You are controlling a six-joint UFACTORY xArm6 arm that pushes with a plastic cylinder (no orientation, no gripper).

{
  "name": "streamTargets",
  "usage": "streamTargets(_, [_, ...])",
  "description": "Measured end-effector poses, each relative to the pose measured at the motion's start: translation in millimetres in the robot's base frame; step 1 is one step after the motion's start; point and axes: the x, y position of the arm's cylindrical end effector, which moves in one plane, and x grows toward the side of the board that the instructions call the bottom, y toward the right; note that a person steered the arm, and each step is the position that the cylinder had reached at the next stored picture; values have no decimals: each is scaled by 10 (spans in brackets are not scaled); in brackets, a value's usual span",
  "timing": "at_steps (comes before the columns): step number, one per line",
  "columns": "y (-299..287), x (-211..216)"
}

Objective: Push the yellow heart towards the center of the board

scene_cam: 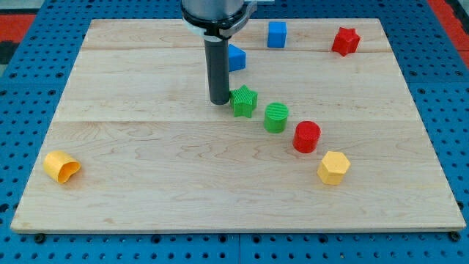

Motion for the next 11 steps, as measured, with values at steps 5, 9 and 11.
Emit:
streamTargets(5, [-1415,2159])
streamTargets(9, [-2647,1687])
streamTargets(11, [-2536,1528])
